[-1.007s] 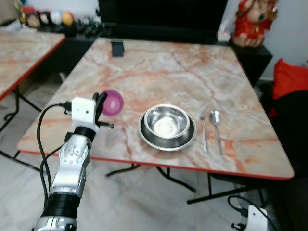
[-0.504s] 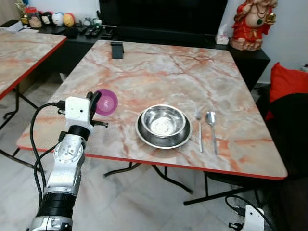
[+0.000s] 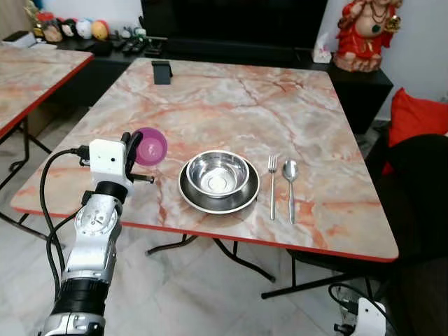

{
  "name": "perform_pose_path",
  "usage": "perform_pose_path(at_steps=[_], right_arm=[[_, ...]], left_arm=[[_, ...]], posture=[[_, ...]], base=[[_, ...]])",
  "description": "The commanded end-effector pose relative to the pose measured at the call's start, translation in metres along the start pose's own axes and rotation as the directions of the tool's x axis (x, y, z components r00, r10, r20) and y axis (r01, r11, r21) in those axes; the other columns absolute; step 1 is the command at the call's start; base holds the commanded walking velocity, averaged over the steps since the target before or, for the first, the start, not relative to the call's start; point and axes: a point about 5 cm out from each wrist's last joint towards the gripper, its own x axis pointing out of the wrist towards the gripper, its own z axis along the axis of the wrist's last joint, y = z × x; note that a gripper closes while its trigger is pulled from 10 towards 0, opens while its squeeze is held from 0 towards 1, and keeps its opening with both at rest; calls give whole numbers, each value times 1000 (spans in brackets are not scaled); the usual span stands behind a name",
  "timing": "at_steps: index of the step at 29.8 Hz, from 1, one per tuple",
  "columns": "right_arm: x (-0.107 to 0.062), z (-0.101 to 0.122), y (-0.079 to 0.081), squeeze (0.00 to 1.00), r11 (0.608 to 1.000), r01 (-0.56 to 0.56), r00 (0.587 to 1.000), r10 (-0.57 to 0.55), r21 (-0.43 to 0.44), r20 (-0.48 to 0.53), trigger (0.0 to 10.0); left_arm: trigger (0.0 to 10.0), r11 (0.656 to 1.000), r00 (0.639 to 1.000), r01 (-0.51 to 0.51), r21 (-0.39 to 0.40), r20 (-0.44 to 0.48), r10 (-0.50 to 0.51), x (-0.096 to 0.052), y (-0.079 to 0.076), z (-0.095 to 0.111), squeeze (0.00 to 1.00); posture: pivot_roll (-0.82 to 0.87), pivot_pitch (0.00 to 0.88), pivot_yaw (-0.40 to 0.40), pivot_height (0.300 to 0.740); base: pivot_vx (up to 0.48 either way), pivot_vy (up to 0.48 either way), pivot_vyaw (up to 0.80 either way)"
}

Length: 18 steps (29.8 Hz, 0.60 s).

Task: Setting the table

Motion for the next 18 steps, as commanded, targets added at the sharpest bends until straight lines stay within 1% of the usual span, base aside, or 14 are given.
perform_pose_path(at_steps=[1,4,6,12,14,17,18], right_arm=[[0,1,-1,0,1000,1,1000,-1,-1,4,10000],[0,1,-1,0,1000,1,1000,-1,0,5,10000],[0,1,-1,0,1000,3,1000,-3,3,5,10000],[0,0,-1,0,1000,7,1000,-7,16,-3,10000],[0,0,-1,0,1000,8,1000,-8,18,-4,10000],[0,1,-1,0,1000,9,1000,-9,16,-3,10000],[0,1,-1,0,1000,8,1000,-8,15,0,10000]], left_arm=[[10000,1000,999,2,-5,35,-2,4,1,10,0],[10000,1000,1000,4,-8,24,-4,4,2,9,0],[10000,1000,1000,24,-14,11,-24,5,1,7,0],[10000,1000,1000,18,-19,5,-18,6,3,7,0],[10000,1000,1000,16,-19,5,-16,6,4,7,0],[10000,1000,1000,10,-21,4,-10,7,5,8,0],[10000,1000,1000,8,-26,5,-7,7,6,8,0]], posture=[[13,0,-64,740],[14,0,-63,740],[9,0,-60,740],[3,0,-58,740],[3,0,-59,740],[4,0,-61,740],[4,0,-63,740]], base=[[0,0,0],[0,0,0],[0,0,0],[0,0,0],[0,0,-569],[252,0,-629],[259,0,0]])
